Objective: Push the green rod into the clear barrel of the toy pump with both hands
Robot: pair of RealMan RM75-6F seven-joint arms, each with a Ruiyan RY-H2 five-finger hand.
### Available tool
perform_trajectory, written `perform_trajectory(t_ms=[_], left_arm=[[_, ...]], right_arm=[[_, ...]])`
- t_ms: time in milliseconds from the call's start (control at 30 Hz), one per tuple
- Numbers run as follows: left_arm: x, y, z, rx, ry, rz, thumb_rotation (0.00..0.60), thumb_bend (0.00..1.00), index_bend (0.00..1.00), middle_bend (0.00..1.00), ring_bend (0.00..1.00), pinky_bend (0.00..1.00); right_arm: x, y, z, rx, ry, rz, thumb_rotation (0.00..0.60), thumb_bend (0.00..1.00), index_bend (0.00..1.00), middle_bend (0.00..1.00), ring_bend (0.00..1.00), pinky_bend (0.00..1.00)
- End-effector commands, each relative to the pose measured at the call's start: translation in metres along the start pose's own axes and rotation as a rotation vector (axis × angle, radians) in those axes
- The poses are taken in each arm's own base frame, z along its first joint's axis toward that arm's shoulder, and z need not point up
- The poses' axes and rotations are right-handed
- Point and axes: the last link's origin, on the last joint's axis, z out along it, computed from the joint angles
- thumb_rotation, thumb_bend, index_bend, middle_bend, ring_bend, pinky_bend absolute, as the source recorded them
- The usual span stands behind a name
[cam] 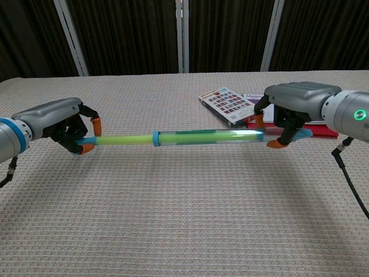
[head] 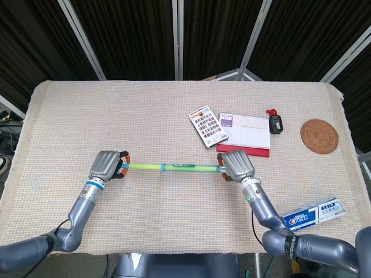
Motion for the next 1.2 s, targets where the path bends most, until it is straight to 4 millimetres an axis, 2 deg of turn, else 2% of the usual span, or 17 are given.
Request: perform_trajectory(t_ms=[33, 267, 700, 733, 767, 800, 833, 867, 900, 933, 967, 1167, 1200], left_arm=[[-0.002, 0.012, 0.004, -0.019, -0.003, -0.006, 0.600, 0.46, 0.71, 0.88, 0.82, 1.00], [-0.008, 0.027, 0.008, -0.039, -0.015, -0.010, 0.600, 0.46, 0.71, 0.88, 0.83, 1.00], [-0.012, 0.033, 0.010, -0.057, -0.010, -0.024, 0.600, 0.46, 0.67, 0.88, 0.83, 1.00], [-0.012, 0.033, 0.010, -0.059, -0.011, -0.022, 0.600, 0.45, 0.63, 0.88, 0.82, 1.00], [-0.013, 0.033, 0.010, -0.061, -0.013, -0.021, 0.600, 0.43, 0.54, 0.87, 0.82, 1.00], [-0.012, 0.032, 0.009, -0.061, -0.018, -0.023, 0.600, 0.40, 0.45, 0.87, 0.82, 1.00], [-0.012, 0.031, 0.008, -0.060, -0.017, -0.024, 0.600, 0.33, 0.30, 0.86, 0.82, 1.00], [-0.011, 0.030, 0.008, -0.061, -0.016, -0.023, 0.600, 0.27, 0.16, 0.86, 0.82, 1.00], [-0.010, 0.029, 0.007, -0.060, -0.012, -0.022, 0.600, 0.24, 0.09, 0.85, 0.82, 1.00], [-0.009, 0.028, 0.006, -0.059, -0.009, -0.022, 0.600, 0.22, 0.02, 0.85, 0.82, 1.00], [-0.008, 0.025, 0.005, -0.056, -0.005, -0.023, 0.600, 0.22, 0.00, 0.85, 0.82, 1.00], [0.007, 0.005, -0.005, -0.025, 0.030, -0.015, 0.600, 0.22, 0.00, 0.85, 0.82, 1.00], [0.018, -0.008, -0.010, 0.003, 0.066, -0.011, 0.600, 0.22, 0.00, 0.85, 0.82, 1.00]], right_arm=[[0.000, -0.006, 0.003, 0.004, 0.002, 0.003, 0.600, 0.38, 0.66, 1.00, 1.00, 1.00], [-0.001, -0.013, 0.006, 0.006, 0.000, 0.004, 0.600, 0.38, 0.66, 1.00, 1.00, 1.00], [-0.003, -0.012, 0.005, 0.000, -0.006, 0.003, 0.600, 0.37, 0.65, 1.00, 1.00, 1.00], [-0.004, -0.012, 0.005, 0.001, -0.005, 0.002, 0.600, 0.34, 0.59, 1.00, 1.00, 1.00], [-0.004, -0.012, 0.004, 0.002, -0.005, 0.001, 0.600, 0.30, 0.52, 1.00, 1.00, 1.00], [-0.004, -0.010, 0.003, -0.001, -0.009, 0.000, 0.600, 0.20, 0.36, 1.00, 1.00, 1.00], [-0.004, -0.008, 0.003, -0.005, -0.008, 0.000, 0.600, 0.10, 0.18, 1.00, 1.00, 1.00], [-0.003, -0.007, 0.002, -0.007, -0.008, 0.000, 0.600, 0.04, 0.10, 1.00, 1.00, 1.00], [-0.002, -0.005, 0.001, -0.011, -0.004, 0.001, 0.600, 0.00, 0.02, 1.00, 1.00, 1.00], [-0.002, -0.004, 0.001, -0.013, -0.001, 0.001, 0.600, 0.00, 0.00, 1.00, 1.00, 1.00], [-0.001, -0.001, -0.001, -0.016, 0.003, -0.001, 0.600, 0.00, 0.00, 1.00, 1.00, 1.00], [0.007, 0.020, -0.014, -0.040, 0.031, -0.006, 0.600, 0.00, 0.00, 1.00, 1.00, 1.00], [0.013, 0.032, -0.022, -0.063, 0.052, -0.005, 0.600, 0.00, 0.00, 1.00, 1.00, 1.00]])
